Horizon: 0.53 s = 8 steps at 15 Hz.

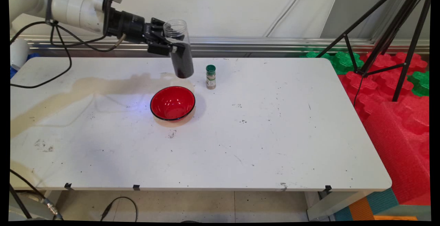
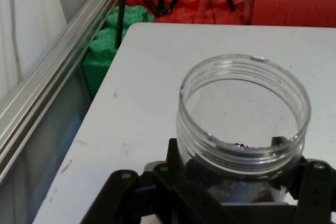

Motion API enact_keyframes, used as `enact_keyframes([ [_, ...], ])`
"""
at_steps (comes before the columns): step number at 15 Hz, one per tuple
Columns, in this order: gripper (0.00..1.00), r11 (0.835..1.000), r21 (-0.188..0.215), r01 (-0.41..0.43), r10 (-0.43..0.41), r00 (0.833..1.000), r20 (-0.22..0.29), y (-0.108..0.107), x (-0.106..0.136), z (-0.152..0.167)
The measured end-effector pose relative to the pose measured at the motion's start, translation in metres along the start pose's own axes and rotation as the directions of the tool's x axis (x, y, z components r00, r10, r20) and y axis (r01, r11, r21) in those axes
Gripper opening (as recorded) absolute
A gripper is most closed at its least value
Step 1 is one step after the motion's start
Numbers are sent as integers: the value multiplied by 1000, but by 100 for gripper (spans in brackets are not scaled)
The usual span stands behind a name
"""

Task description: Pour the black seasoning powder in the red bowl

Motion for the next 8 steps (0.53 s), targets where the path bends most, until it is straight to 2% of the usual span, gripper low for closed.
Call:
enact_keyframes([
  [8, 0, 996, 83, -25, 19, 997, 71, -14, -21, -27],
])
